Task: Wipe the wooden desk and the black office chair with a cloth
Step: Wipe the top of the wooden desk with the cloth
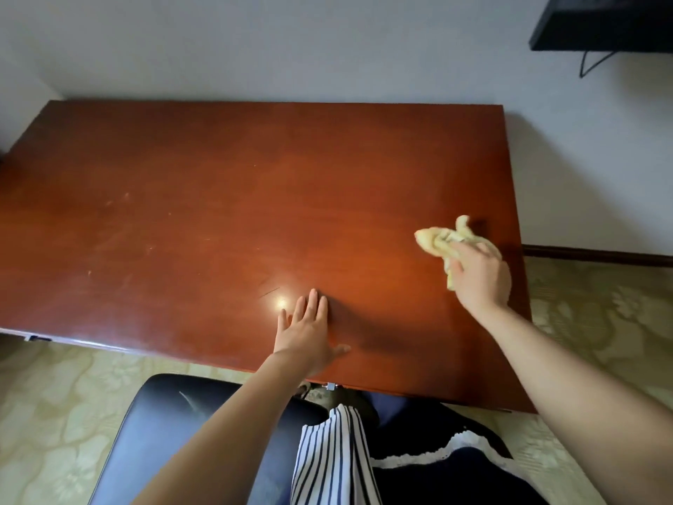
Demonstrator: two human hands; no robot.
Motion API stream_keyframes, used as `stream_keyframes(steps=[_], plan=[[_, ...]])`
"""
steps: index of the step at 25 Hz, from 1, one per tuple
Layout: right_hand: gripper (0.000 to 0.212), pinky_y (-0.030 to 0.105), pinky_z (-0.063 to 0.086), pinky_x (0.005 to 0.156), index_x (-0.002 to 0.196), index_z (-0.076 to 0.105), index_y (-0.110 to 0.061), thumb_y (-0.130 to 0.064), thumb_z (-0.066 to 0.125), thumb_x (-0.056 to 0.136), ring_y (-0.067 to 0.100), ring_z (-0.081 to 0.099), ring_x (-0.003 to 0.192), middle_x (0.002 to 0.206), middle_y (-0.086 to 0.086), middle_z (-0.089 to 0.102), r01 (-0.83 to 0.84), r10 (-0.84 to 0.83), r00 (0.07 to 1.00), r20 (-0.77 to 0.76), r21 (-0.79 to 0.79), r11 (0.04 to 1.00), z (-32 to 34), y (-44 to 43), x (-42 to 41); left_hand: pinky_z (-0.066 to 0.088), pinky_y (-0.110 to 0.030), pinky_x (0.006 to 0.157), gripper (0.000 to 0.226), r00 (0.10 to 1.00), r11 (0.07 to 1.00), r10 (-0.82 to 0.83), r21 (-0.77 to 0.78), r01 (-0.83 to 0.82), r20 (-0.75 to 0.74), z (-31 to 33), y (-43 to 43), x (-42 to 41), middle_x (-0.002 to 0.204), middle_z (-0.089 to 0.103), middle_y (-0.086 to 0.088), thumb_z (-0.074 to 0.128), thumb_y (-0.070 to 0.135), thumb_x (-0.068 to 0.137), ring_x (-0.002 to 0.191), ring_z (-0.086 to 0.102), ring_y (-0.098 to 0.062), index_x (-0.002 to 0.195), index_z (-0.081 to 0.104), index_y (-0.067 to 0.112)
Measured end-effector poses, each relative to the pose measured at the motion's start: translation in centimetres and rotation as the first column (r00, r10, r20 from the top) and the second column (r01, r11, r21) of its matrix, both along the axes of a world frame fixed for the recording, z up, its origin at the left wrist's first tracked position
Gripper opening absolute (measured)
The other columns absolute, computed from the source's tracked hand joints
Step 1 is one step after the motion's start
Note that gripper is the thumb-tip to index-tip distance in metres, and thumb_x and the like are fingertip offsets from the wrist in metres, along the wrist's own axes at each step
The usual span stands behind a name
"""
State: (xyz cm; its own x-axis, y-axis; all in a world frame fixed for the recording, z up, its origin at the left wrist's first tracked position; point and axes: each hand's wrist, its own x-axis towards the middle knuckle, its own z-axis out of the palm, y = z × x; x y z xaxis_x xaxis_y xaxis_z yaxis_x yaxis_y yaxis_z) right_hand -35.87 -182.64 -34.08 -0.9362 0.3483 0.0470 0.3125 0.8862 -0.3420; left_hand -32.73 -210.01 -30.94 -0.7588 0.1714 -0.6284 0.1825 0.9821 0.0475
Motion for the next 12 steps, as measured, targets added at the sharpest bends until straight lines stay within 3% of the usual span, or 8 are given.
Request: stream_keyframes(steps=[2, 4, 8, 12], plan=[[0.025, 0.043, 0.048, 0.083, 0.113, 0.065, -0.017, -0.015, 0.057, 0.09, 0.033, 0.053, 0.112, 0.113, 0.011, 0.063, 0.219, -0.221, 0.974, -0.045, -0.048, 0.975, 0.1, 1.4, -0.5, 0.001, -0.048, 0.117, 0.096, 1.0, 1.0, -0.01, 0.001, 0.01, -0.005, -0.1, 0.2, 0.0, 0.158, -0.016, -0.003, 0.043, 0.064, 0.088, 0.146, -0.012, -0.021, 0.15, -0.009, 0.013], [0.023, 0.043, 0.047, 0.083, 0.111, 0.065, -0.015, -0.013, 0.057, 0.09, 0.031, 0.054, 0.111, 0.113, 0.011, 0.063, 0.279, -0.283, 0.957, -0.067, -0.065, 0.958, -0.1, 1.3, -0.4, 0.003, -0.047, 0.117, 0.094, 1.0, 1.0, -0.022, -0.002, 0.022, -0.012, -0.2, 0.2, 0.0, 0.159, -0.015, -0.003, 0.042, 0.064, 0.089, 0.146, -0.011, -0.021, 0.151, -0.008, 0.013], [0.024, 0.042, 0.049, 0.08, 0.106, 0.068, -0.013, -0.01, 0.061, 0.084, 0.032, 0.06, 0.092, 0.097, 0.012, 0.065, 0.076, -0.083, 0.99, -0.116, -0.063, 0.995, -0.3, -1.3, 2.2, 0.006, -0.046, 0.117, 0.091, 0.999, 0.999, -0.042, -0.01, 0.042, -0.016, -0.2, 0.0, -0.1, 0.159, -0.015, -0.001, 0.041, 0.062, 0.09, 0.146, -0.009, -0.019, 0.151, -0.008, 0.015], [0.025, 0.039, 0.052, 0.073, 0.092, 0.074, -0.013, -0.003, 0.072, 0.069, 0.035, 0.062, 0.073, 0.085, 0.01, 0.067, -0.196, 0.182, 0.978, -0.105, -0.143, 0.97, 0.1, -4.3, 5.1, 0.009, -0.046, 0.117, 0.089, 1.0, 1.0, -0.028, 0.0, 0.028, -0.01, -0.3, 0.2, -0.2, 0.159, -0.014, -0.001, 0.041, 0.061, 0.091, 0.146, -0.008, -0.02, 0.151, -0.007, 0.015]])
